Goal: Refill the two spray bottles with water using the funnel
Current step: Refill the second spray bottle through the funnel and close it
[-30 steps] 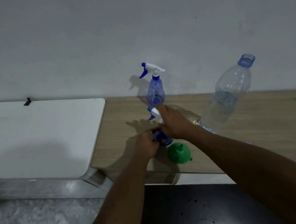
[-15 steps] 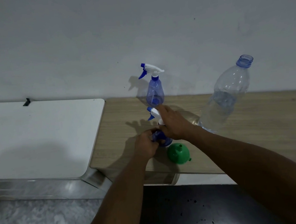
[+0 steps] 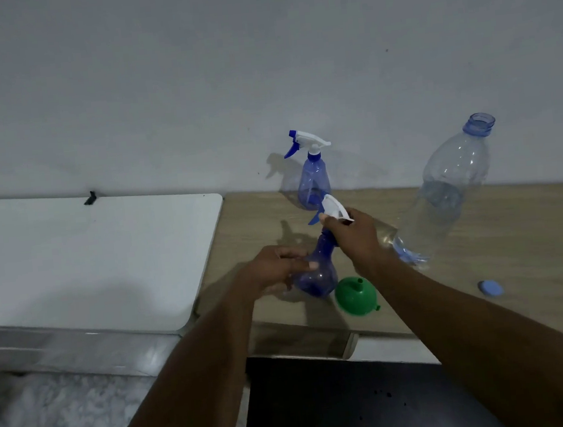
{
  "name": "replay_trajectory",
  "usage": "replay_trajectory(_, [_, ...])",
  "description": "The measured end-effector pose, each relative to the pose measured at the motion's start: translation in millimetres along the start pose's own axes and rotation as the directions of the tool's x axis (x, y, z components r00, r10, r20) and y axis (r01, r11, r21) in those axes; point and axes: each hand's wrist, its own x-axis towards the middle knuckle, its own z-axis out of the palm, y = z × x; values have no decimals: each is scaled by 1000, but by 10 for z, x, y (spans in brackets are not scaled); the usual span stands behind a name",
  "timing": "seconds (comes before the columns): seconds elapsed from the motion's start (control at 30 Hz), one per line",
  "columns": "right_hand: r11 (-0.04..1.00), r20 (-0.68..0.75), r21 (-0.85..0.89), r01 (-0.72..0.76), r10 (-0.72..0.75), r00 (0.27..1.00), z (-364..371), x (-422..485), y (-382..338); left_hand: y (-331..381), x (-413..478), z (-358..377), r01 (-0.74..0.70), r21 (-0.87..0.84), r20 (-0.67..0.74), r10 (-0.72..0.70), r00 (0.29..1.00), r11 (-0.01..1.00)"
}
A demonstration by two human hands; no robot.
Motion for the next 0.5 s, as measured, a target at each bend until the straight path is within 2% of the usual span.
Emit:
replay_trajectory(0.1, [944,65,245,-220,210,976,96,-151,26,-39,-205,12,109,-88,65,-103,993,990])
replay_trajectory(0.17, [896,113,310,-318,298,948,149,-220,54,-105,-313,35,132,-86,73,-126,989,987])
replay_trajectory(0.3, [854,192,347,-387,339,921,265,-313,152,-207,-487,68,173,-88,63,-167,984,981])
replay_trajectory(0.5, [841,117,343,-418,404,907,358,-435,276,-249,-630,69,252,-77,125,-242,962,965])
